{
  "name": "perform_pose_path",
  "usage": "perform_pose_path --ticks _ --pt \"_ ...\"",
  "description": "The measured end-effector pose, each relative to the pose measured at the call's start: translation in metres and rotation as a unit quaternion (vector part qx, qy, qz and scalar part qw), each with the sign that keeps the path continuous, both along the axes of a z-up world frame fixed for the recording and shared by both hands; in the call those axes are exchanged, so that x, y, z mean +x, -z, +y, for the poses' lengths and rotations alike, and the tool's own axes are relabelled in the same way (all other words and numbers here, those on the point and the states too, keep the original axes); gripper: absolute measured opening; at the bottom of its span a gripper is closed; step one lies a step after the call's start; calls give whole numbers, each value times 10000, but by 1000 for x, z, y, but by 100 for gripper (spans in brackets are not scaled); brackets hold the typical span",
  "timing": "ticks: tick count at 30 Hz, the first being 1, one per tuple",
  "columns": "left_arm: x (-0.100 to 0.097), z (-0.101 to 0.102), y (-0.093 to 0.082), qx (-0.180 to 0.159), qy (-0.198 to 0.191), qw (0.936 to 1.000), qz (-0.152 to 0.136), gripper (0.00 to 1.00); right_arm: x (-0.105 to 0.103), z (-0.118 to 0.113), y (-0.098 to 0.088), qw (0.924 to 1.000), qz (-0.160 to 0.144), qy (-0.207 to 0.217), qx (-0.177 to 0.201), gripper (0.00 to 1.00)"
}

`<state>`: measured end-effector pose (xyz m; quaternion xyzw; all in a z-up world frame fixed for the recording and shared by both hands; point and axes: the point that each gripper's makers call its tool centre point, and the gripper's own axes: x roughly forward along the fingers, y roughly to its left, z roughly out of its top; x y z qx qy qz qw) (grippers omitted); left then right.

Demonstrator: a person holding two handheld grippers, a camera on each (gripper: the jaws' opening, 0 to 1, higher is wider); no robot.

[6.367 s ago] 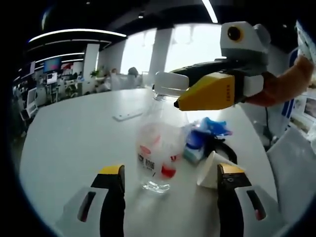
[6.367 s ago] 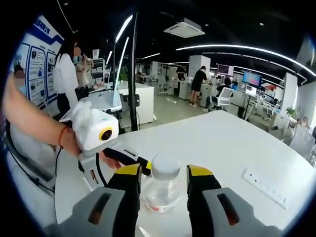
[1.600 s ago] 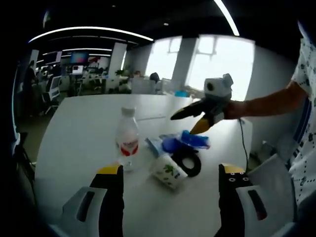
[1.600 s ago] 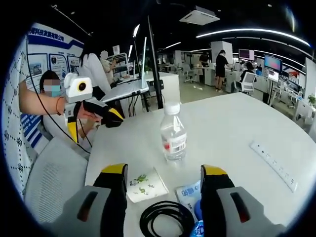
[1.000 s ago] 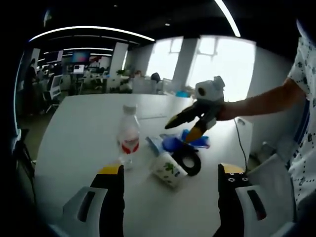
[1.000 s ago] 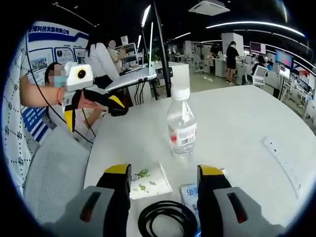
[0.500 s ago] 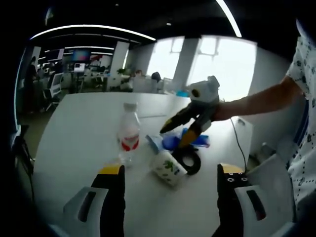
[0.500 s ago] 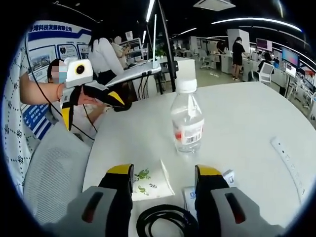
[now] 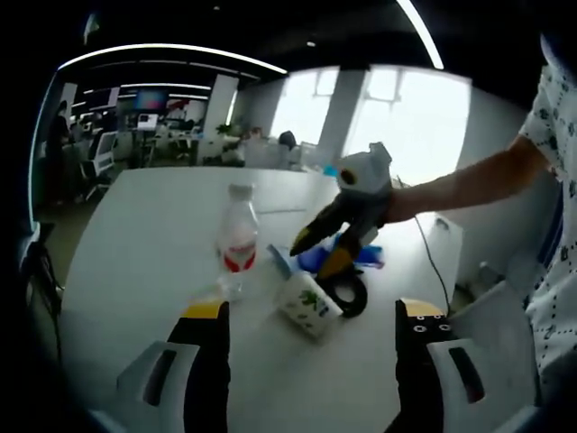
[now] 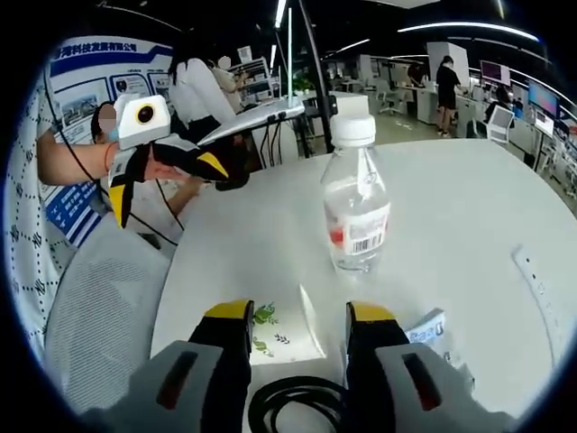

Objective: Arrange the tabletop items into an orderly group along one side of the table until the central work area is clear of visible clutter.

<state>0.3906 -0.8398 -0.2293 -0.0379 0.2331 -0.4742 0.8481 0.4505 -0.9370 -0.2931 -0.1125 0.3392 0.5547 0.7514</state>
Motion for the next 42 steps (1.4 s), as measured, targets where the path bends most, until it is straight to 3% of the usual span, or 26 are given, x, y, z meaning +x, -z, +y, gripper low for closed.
perform_pose_path --ticks 16,18,31,42 --pt "-1 4 3 -10 -63 10000 19 70 -4 6 9 9974 339 -598 -232 33" --pt "-1 4 3 -24 -74 10000 18 69 -9 7 10 9959 551 -684 -226 33" --pt "0 1 3 -53 -78 10000 25 68 -13 6 20 9923 680 -946 -415 28" --pt "0 1 4 -78 -105 9999 18 66 -20 8 22 9894 748 -1144 -481 18"
